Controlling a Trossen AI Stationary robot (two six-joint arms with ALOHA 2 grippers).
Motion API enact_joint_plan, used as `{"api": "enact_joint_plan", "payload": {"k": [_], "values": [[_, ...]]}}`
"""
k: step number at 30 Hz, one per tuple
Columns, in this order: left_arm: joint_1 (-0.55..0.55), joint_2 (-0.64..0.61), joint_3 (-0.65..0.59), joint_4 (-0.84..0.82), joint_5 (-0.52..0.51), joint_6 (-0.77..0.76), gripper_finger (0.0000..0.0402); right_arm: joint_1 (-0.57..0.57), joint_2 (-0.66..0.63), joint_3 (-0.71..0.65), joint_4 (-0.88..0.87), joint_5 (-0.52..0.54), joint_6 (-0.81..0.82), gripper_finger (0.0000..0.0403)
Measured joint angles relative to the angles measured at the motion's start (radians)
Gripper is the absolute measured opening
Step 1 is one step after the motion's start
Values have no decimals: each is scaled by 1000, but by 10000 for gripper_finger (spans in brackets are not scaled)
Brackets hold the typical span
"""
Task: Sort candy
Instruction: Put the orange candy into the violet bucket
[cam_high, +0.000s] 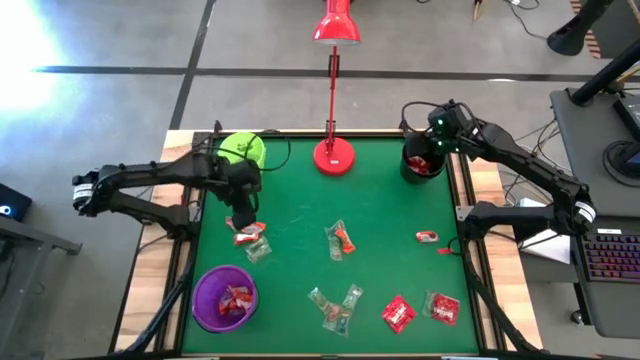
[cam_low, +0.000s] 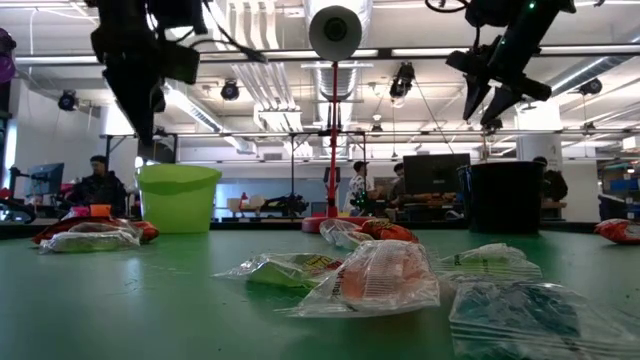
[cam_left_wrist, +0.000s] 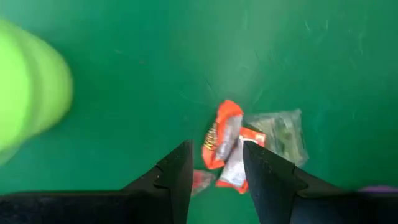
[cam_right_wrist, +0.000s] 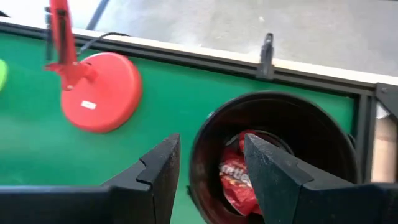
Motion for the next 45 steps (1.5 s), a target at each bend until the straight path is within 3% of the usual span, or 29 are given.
{"api": "enact_joint_plan", "payload": {"k": [6,17,45], "values": [[0,2,-102,58,112,2,123,3,0,20,-1,-100,-2,169],[0,9,-261,230,113,81,123,20,0,25,-3,-137,2,169],[-6,289,-266,370,134,177,123,20,0,29,-2,-147,3,169]]}}
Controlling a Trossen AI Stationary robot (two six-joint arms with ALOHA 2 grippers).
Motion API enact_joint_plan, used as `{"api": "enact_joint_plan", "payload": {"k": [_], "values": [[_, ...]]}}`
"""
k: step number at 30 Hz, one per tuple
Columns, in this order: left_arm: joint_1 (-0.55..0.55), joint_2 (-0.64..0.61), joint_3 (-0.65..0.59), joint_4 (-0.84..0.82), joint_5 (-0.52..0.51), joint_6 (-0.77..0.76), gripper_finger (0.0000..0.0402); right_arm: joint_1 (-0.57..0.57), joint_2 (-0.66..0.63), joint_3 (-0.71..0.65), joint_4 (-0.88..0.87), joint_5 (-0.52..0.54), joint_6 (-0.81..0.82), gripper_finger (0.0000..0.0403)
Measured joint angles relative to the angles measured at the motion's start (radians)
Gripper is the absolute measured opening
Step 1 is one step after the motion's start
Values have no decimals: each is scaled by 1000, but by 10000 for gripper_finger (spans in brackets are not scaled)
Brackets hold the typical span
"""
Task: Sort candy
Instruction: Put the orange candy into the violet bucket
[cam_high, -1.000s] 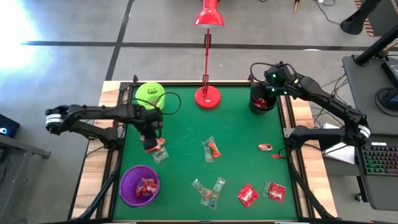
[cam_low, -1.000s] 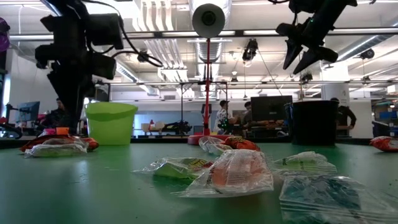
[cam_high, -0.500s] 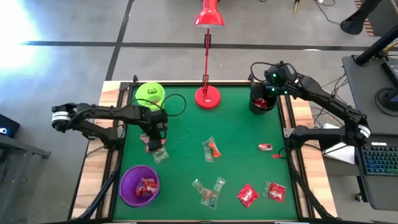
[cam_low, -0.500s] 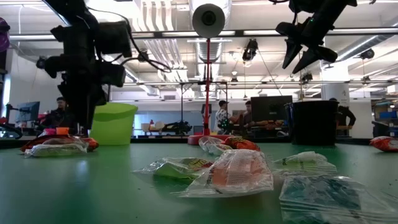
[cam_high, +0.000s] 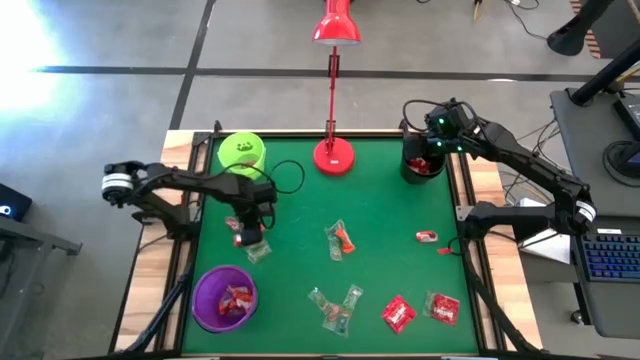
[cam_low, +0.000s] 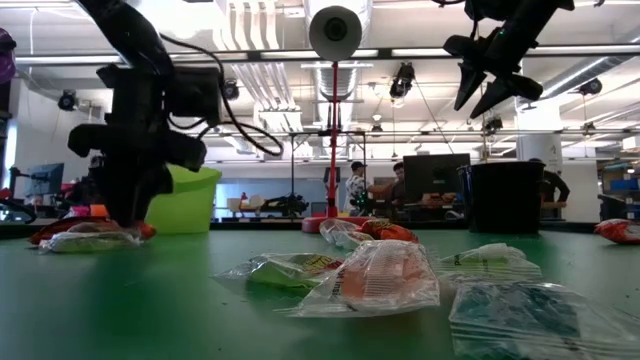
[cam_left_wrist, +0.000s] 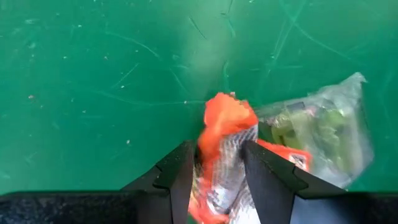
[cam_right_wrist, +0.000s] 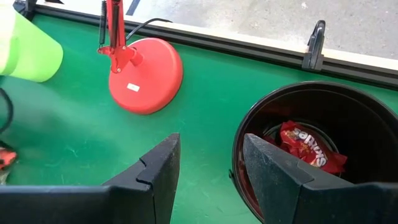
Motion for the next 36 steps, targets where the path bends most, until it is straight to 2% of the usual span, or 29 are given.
{"api": "enact_joint_plan", "payload": {"k": [6,16,21,25,31,36], "values": [[1,47,5,10,-1,-1,108,0,0,0,0,0,0,169],[0,-16,81,-67,29,3,10,0,0,0,-1,0,-3,169],[-1,-75,158,-155,52,-2,6,0,0,0,-1,-2,-3,169],[-8,-126,236,-300,144,-2,7,0,0,0,0,-67,-4,169],[-114,-217,314,-416,296,-37,6,0,0,0,-1,-84,-3,169],[-266,-259,338,-421,294,-149,6,0,0,0,-1,-85,-3,169]]}}
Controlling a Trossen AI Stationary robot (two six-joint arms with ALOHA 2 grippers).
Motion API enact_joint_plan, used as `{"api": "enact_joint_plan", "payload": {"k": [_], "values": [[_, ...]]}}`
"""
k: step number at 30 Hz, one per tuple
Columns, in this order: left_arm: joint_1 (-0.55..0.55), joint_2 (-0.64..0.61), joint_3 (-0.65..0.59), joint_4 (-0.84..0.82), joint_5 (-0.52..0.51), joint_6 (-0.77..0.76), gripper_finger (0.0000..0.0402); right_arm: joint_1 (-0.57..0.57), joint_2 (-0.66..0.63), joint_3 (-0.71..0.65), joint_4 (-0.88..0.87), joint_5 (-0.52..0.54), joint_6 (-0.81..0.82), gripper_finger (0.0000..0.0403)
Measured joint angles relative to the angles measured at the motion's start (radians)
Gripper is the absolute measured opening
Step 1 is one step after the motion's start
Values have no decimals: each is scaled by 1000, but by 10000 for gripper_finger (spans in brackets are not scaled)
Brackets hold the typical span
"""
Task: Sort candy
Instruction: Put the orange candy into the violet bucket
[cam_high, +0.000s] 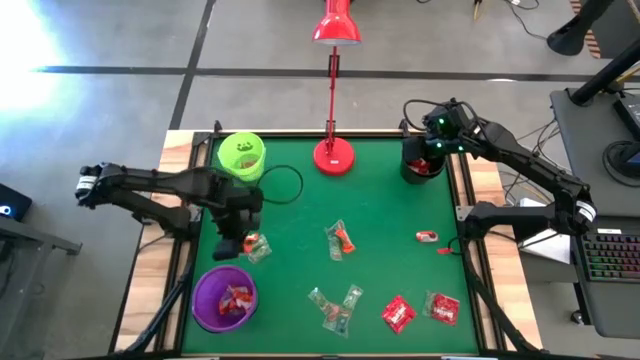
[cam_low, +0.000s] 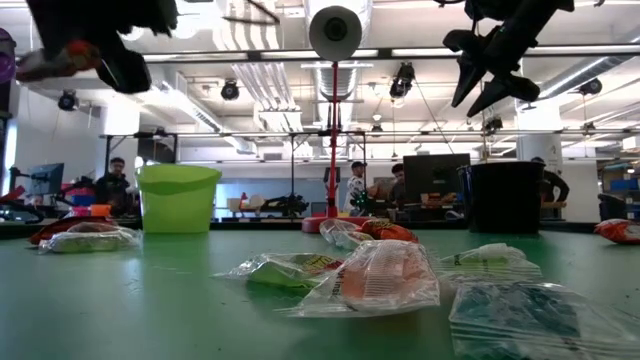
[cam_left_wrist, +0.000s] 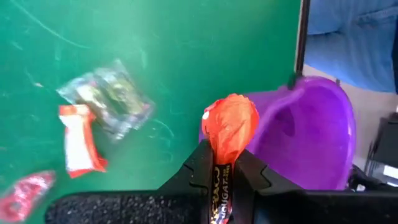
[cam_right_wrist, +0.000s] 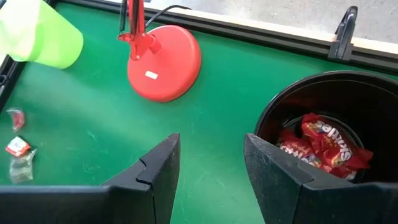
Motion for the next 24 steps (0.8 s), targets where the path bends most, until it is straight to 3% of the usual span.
{"api": "enact_joint_plan", "payload": {"k": [15,20,24], "values": [[-437,-5,88,16,-31,-396,5,0,0,0,-1,-2,3,169],[-486,-5,99,23,-32,-461,11,0,0,0,-2,-5,4,169],[-489,-5,101,45,-40,-463,39,4,0,0,-29,-39,19,169]]}}
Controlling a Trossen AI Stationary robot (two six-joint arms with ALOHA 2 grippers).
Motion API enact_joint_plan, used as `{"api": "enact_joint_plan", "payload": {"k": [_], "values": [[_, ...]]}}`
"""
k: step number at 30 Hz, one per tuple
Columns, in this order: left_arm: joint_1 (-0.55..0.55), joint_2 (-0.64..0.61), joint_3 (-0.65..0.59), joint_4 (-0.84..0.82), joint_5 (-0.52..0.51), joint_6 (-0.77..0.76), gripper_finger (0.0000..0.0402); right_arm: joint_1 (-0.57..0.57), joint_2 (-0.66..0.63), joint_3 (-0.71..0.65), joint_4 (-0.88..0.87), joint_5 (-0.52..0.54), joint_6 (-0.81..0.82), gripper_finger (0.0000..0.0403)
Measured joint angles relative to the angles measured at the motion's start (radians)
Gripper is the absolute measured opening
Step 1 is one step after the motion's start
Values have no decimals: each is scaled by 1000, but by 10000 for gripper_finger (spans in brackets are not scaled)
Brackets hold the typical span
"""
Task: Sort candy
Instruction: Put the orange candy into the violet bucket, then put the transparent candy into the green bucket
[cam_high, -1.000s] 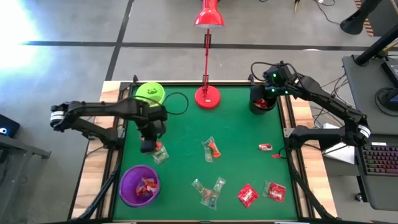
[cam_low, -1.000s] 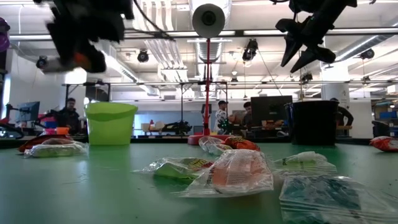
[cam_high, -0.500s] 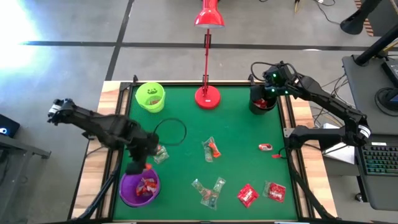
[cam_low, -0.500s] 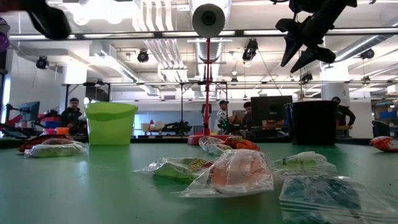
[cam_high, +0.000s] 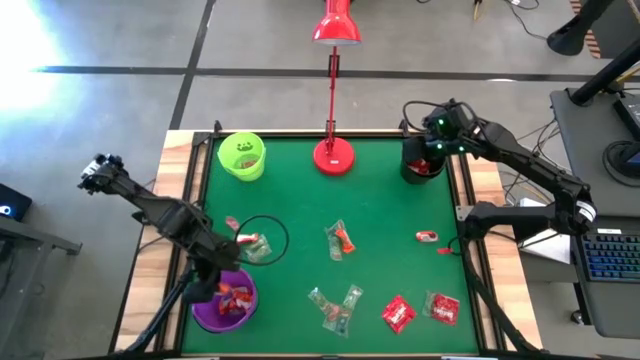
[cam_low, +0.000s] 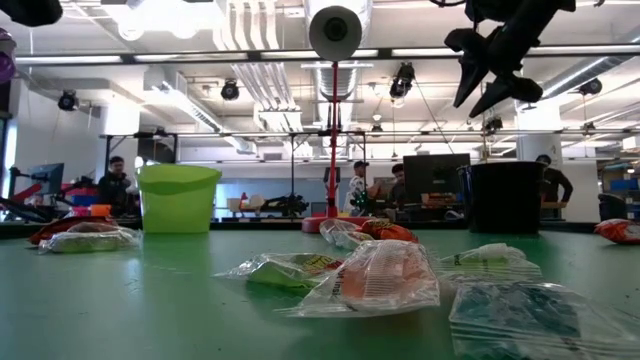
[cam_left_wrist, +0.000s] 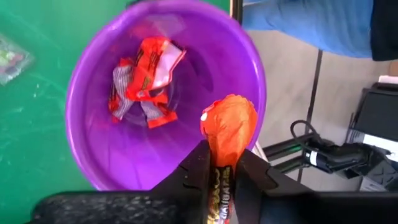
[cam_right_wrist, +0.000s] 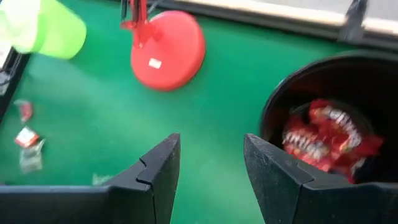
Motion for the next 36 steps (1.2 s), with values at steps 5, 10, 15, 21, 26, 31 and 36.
{"api": "enact_joint_plan", "payload": {"k": [5,10,15,21,26,31,36], "values": [[0,0,0,57,-60,0,87,59,0,0,-9,-57,25,169],[0,0,2,63,-112,-7,120,153,0,0,-7,-57,45,169],[0,0,2,61,-289,-70,125,284,0,0,4,-59,51,169],[0,0,2,61,-480,-148,120,455,1,0,130,-83,60,169],[3,0,2,64,-611,-249,118,570,9,0,184,-82,47,169],[4,0,2,75,-620,-328,118,686,50,0,231,-83,34,169],[5,0,2,76,-658,-377,118,764,133,0,235,-102,31,169]]}}
